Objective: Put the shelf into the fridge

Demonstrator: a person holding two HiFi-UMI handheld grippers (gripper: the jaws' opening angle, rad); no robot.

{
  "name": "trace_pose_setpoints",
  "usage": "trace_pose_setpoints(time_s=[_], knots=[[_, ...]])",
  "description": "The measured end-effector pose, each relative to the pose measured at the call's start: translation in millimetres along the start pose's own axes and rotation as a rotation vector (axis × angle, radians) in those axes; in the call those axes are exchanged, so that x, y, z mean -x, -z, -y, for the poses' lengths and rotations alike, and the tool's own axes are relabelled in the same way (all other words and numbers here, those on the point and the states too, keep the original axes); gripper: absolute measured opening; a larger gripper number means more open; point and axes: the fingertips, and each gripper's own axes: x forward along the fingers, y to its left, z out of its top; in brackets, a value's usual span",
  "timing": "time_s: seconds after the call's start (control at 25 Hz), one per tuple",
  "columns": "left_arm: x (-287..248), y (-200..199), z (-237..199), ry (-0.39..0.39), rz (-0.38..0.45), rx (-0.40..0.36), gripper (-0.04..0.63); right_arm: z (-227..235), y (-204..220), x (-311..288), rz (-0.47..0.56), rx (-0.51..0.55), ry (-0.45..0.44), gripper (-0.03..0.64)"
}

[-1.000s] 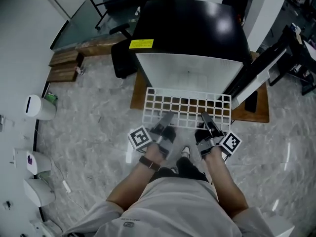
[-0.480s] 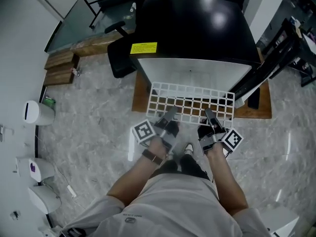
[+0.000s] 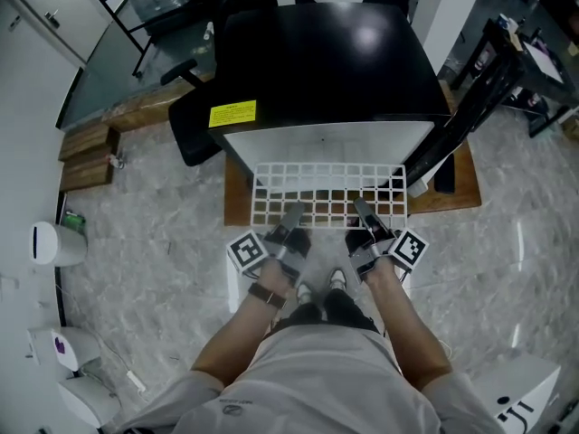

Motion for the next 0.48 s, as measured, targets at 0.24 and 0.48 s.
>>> trace_pose_setpoints(time_s=[0.24, 0.48], knots=[[-1.3, 1.5, -0.9, 0.002, -0.006, 0.015, 0.028, 3.4, -2.4, -0.6, -0.014, -0.011, -0.002, 0.048], [-3.3, 3.1, 2.2, 0.017, -0.007, 0.022, 0.028, 6.9, -4.5, -3.7, -0.033, -0.019, -0.013, 0.048]])
